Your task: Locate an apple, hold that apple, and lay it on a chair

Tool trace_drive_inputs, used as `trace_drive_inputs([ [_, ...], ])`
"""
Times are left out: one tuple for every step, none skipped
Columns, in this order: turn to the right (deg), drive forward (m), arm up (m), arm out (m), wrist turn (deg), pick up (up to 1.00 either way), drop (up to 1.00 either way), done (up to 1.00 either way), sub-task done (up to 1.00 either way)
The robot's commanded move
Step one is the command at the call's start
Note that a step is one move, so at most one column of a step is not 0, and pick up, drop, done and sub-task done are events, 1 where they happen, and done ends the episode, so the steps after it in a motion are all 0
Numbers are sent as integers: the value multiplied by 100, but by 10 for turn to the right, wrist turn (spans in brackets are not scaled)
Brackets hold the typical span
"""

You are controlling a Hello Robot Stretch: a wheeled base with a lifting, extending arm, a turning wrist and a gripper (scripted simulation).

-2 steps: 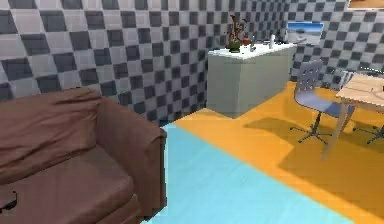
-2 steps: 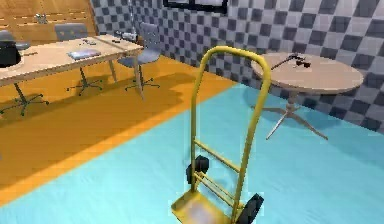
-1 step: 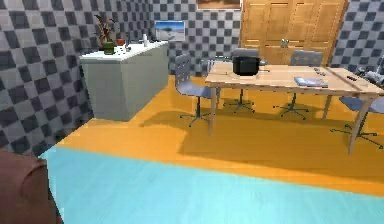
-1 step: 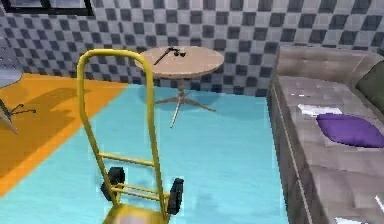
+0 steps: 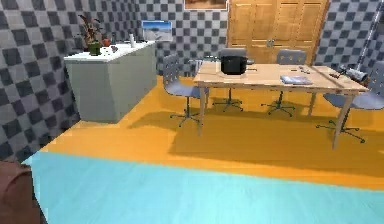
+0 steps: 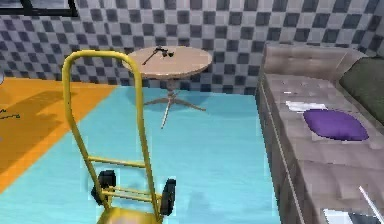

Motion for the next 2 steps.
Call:
trace_drive_inputs([
  [0, 90, 0, 0, 0, 0, 0, 0, 0],
  [450, 0, 0, 0, 0, 0, 0, 0, 0],
])
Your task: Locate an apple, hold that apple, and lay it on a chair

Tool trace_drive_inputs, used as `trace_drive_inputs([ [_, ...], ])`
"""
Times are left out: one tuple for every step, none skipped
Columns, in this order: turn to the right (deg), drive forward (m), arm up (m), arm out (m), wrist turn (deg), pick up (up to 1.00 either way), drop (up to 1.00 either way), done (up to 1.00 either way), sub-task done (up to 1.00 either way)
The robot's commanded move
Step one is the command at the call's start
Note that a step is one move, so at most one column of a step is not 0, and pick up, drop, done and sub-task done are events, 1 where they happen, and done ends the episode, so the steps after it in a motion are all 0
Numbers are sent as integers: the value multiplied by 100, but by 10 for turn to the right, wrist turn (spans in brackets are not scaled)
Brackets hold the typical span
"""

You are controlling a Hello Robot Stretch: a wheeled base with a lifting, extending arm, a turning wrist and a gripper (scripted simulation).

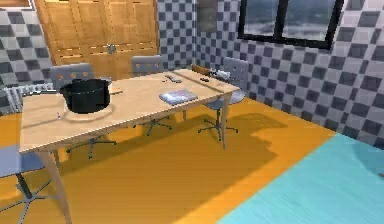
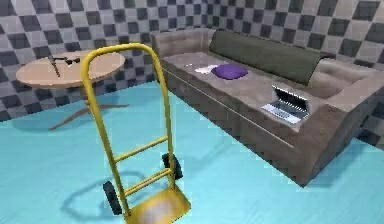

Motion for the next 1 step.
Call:
trace_drive_inputs([
  [210, 0, 0, 0, 0, 0, 0, 0, 0],
])
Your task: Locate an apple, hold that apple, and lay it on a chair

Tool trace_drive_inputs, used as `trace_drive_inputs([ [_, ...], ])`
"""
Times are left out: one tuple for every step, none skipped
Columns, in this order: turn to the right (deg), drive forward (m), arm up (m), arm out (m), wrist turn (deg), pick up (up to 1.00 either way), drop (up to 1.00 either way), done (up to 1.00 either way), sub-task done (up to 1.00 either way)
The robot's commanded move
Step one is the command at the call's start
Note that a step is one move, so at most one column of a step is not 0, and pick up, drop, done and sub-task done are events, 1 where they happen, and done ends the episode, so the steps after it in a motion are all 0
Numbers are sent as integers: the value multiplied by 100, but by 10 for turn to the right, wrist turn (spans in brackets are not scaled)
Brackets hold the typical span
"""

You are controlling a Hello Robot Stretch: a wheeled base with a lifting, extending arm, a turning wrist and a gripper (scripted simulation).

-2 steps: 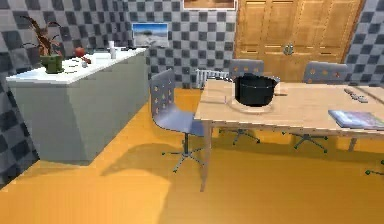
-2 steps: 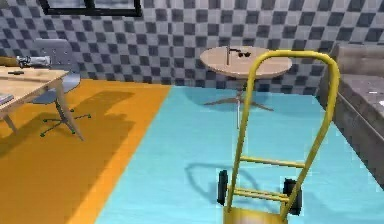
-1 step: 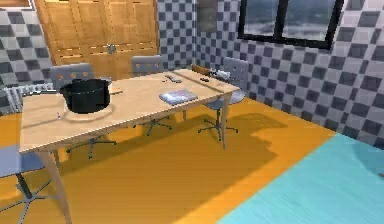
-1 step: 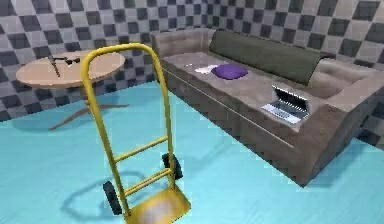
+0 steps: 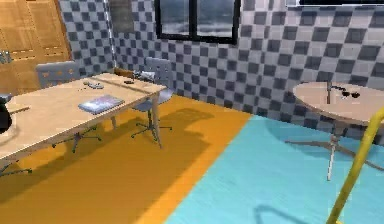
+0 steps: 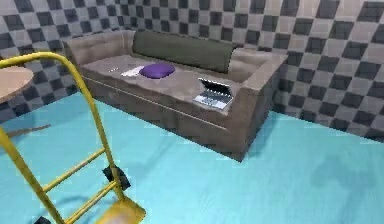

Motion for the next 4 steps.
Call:
trace_drive_inputs([
  [0, 85, 0, 0, 0, 0, 0, 0, 0],
  [150, 0, 0, 0, 0, 0, 0, 0, 0],
  [30, 0, 0, 0, 0, 0, 0, 0, 0],
  [0, 100, 0, 0, 0, 0, 0, 0, 0],
])
